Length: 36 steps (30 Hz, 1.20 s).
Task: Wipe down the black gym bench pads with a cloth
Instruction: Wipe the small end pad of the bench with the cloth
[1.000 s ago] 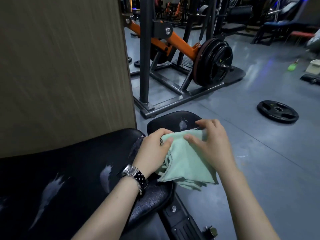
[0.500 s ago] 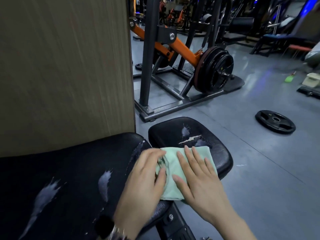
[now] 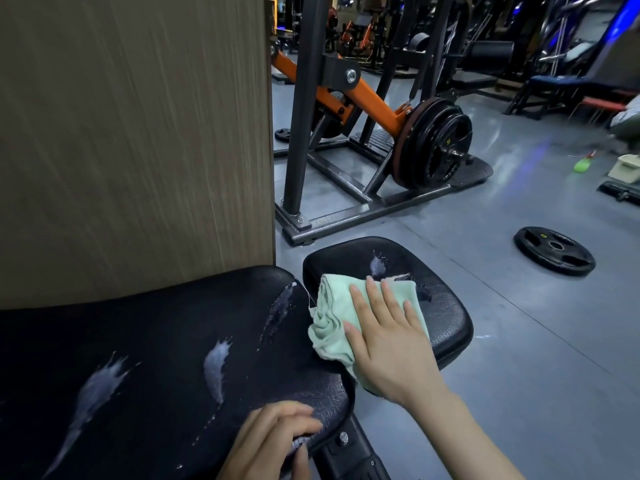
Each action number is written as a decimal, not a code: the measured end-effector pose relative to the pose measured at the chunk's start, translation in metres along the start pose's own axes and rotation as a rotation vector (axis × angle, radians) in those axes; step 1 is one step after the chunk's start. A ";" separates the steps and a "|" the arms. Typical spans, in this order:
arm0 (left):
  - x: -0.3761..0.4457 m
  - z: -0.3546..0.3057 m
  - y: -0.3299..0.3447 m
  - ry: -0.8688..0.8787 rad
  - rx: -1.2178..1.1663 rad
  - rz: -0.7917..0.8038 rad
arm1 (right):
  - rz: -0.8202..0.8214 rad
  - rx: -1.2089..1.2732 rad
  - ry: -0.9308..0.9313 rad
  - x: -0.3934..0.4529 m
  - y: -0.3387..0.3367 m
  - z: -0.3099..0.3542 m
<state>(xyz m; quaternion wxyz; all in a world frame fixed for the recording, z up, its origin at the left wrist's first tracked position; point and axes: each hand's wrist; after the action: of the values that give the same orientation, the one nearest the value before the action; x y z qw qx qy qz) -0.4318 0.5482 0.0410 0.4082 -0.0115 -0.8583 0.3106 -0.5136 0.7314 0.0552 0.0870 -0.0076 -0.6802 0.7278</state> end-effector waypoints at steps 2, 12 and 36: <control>0.003 -0.002 -0.001 -0.025 -0.005 -0.026 | 0.111 0.061 0.002 0.014 -0.005 0.005; 0.005 0.007 -0.002 -0.016 -0.023 -0.048 | 0.197 0.070 -0.009 0.086 -0.001 0.033; 0.044 0.008 0.022 0.018 0.364 0.429 | 0.106 0.057 -0.026 -0.009 -0.008 -0.024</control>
<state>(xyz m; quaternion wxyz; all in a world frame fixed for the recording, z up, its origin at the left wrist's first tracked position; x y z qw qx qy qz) -0.4720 0.5739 0.0551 0.3362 -0.1224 -0.7627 0.5388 -0.5004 0.7543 0.0601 0.0399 -0.0315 -0.6590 0.7504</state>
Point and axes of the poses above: each hand's wrist, its own x-axis towards the middle knuckle, its own y-axis out of the palm, z = x × y, and after that the axes turned 10 degrees about y, right-handed
